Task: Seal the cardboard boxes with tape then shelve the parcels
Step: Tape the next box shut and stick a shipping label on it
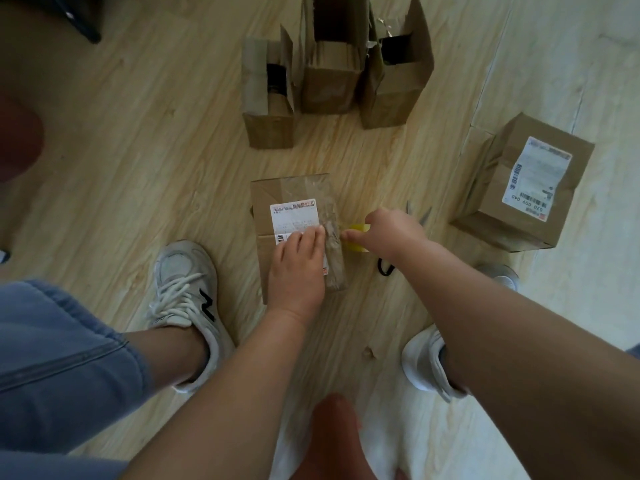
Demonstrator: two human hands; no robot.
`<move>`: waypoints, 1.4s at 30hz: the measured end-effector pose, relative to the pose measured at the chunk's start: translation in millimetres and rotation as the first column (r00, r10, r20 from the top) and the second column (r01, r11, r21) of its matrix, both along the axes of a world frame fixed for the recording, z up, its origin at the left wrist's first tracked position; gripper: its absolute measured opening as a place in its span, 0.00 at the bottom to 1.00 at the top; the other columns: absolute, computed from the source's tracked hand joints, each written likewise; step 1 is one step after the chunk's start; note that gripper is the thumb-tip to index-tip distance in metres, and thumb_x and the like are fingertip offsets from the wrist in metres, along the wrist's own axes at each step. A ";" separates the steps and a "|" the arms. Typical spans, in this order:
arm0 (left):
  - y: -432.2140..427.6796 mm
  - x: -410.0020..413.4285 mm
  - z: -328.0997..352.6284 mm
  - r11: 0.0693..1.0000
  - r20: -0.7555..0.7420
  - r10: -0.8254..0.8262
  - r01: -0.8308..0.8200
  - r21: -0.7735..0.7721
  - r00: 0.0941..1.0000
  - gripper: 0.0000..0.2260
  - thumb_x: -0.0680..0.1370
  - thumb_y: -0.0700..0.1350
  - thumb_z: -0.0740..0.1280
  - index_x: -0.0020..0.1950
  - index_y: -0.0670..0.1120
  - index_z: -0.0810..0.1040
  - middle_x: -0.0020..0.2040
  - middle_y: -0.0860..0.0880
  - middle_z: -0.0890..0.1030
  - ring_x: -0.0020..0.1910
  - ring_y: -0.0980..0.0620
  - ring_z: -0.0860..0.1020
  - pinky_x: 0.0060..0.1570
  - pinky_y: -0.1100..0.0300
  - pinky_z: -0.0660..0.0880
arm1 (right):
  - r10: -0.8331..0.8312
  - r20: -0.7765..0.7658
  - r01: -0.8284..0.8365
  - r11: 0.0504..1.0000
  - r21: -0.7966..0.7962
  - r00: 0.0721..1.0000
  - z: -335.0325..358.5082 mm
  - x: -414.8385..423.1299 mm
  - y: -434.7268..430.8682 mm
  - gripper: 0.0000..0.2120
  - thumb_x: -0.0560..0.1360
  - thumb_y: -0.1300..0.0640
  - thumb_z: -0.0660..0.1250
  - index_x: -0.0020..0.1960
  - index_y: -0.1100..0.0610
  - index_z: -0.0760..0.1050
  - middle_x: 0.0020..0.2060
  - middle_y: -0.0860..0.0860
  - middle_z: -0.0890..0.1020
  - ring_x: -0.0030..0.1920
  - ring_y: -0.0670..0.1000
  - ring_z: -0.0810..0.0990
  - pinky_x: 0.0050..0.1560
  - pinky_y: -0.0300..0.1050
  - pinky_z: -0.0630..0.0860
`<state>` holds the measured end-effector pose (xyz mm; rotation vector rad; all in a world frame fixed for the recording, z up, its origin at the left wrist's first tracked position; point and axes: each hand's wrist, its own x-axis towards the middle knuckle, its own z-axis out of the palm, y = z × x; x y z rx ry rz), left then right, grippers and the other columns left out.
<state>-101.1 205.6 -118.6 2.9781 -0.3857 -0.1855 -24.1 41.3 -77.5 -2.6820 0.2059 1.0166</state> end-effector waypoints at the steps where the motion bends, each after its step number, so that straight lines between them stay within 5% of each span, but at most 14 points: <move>1: -1.9 0.0 4.0 1.000 -0.036 0.016 -0.016 -0.012 0.999 0.27 0.73 0.40 0.52 0.69 0.39 0.75 0.63 0.43 0.79 0.58 0.42 0.78 0.55 0.49 0.76 | -0.011 -0.004 0.011 1.000 0.006 1.000 -0.4 -0.1 0.2 0.33 0.76 0.32 0.63 0.67 0.56 0.75 0.60 0.55 0.80 0.58 0.56 0.79 0.50 0.48 0.76; 4: -5.4 4.1 13.8 0.999 -0.204 -0.016 0.026 0.042 0.979 0.27 0.79 0.40 0.49 0.80 0.44 0.57 0.79 0.46 0.60 0.76 0.42 0.61 0.74 0.47 0.59 | -0.036 -0.008 0.037 0.999 0.021 0.999 -3.1 -0.9 0.1 0.34 0.75 0.31 0.64 0.69 0.57 0.74 0.60 0.55 0.80 0.59 0.56 0.79 0.49 0.47 0.75; 7: -0.6 3.8 11.4 1.000 -0.263 0.012 -0.007 0.021 0.965 0.29 0.82 0.38 0.52 0.81 0.49 0.44 0.81 0.52 0.46 0.80 0.48 0.45 0.77 0.54 0.40 | -0.061 -0.016 0.061 0.998 0.030 0.998 -4.2 -1.4 1.6 0.34 0.75 0.32 0.64 0.69 0.57 0.74 0.60 0.56 0.80 0.60 0.57 0.79 0.50 0.47 0.74; 12: 16.4 16.1 11.7 0.995 -0.201 0.004 -0.025 -0.098 0.980 0.27 0.81 0.36 0.57 0.80 0.48 0.58 0.80 0.52 0.58 0.79 0.48 0.54 0.77 0.53 0.47 | -0.047 -0.073 0.053 0.995 0.087 0.996 -6.6 -7.6 13.7 0.30 0.79 0.37 0.62 0.69 0.59 0.73 0.59 0.57 0.80 0.58 0.57 0.79 0.54 0.50 0.77; 15: 9.5 20.7 18.7 0.991 -0.141 0.073 -0.088 -0.101 0.987 0.21 0.83 0.43 0.57 0.77 0.48 0.66 0.78 0.49 0.64 0.78 0.47 0.57 0.76 0.50 0.47 | -0.104 -0.137 0.130 0.973 0.193 0.985 -8.1 -10.6 12.5 0.25 0.80 0.42 0.64 0.69 0.58 0.72 0.58 0.56 0.79 0.57 0.56 0.78 0.51 0.48 0.76; 19: 3.0 10.0 24.0 0.940 -0.309 0.338 -0.336 0.061 0.889 0.35 0.76 0.70 0.56 0.80 0.60 0.49 0.81 0.47 0.42 0.79 0.45 0.38 0.72 0.35 0.38 | -0.237 -0.208 0.295 0.899 0.322 0.949 -5.8 -12.1 2.1 0.11 0.79 0.52 0.62 0.55 0.57 0.77 0.43 0.52 0.78 0.42 0.50 0.76 0.37 0.44 0.70; 22: 4.1 9.1 26.7 0.905 -0.392 0.419 -0.414 0.102 0.819 0.43 0.71 0.72 0.61 0.79 0.62 0.44 0.80 0.48 0.35 0.78 0.46 0.32 0.70 0.26 0.45 | -0.263 -0.199 0.317 0.889 0.329 0.944 -3.5 -11.8 -2.3 0.10 0.78 0.53 0.62 0.49 0.59 0.77 0.38 0.51 0.75 0.38 0.50 0.74 0.36 0.42 0.69; 31: 11.1 32.3 46.1 0.754 -0.458 0.406 -0.573 -0.321 0.791 0.38 0.65 0.64 0.72 0.74 0.63 0.66 0.79 0.54 0.54 0.78 0.53 0.48 0.73 0.34 0.51 | -0.315 -0.050 0.306 0.853 0.423 0.948 40.9 10.0 -15.6 0.12 0.76 0.52 0.67 0.46 0.61 0.79 0.36 0.52 0.74 0.39 0.51 0.73 0.37 0.44 0.68; 35: 11.2 44.6 52.7 0.405 -0.712 0.235 -0.733 -0.547 0.661 0.38 0.62 0.55 0.78 0.71 0.58 0.73 0.77 0.54 0.62 0.75 0.53 0.62 0.73 0.47 0.63 | -0.291 -0.005 0.261 0.851 0.456 0.957 85.0 23.1 -27.1 0.08 0.74 0.46 0.73 0.49 0.50 0.82 0.46 0.48 0.81 0.45 0.47 0.78 0.42 0.42 0.73; 38: 18.8 43.3 46.2 0.147 -0.836 0.181 -0.854 -0.499 0.519 0.24 0.70 0.45 0.73 0.66 0.53 0.79 0.66 0.49 0.78 0.61 0.53 0.77 0.65 0.54 0.72 | -0.214 0.005 0.188 0.867 0.461 0.977 102.6 23.3 -25.7 0.18 0.71 0.38 0.74 0.53 0.49 0.83 0.48 0.45 0.80 0.47 0.45 0.77 0.46 0.42 0.72; 39: 22.1 40.2 43.4 0.130 -0.831 0.239 -0.865 -0.484 0.501 0.19 0.74 0.40 0.69 0.64 0.50 0.81 0.62 0.48 0.81 0.56 0.53 0.79 0.61 0.57 0.73 | -0.194 0.009 0.168 0.872 0.459 0.981 103.4 21.4 -22.7 0.20 0.71 0.37 0.73 0.53 0.51 0.83 0.48 0.47 0.81 0.46 0.46 0.78 0.44 0.42 0.73; 42: 27.1 26.5 37.3 0.332 -0.699 0.433 -0.821 -0.463 0.569 0.15 0.80 0.39 0.61 0.62 0.49 0.82 0.61 0.47 0.81 0.57 0.51 0.78 0.57 0.58 0.74 | -0.196 0.043 0.152 0.862 0.484 0.980 97.5 15.3 -13.4 0.24 0.73 0.38 0.71 0.55 0.58 0.83 0.49 0.55 0.84 0.48 0.52 0.83 0.50 0.45 0.78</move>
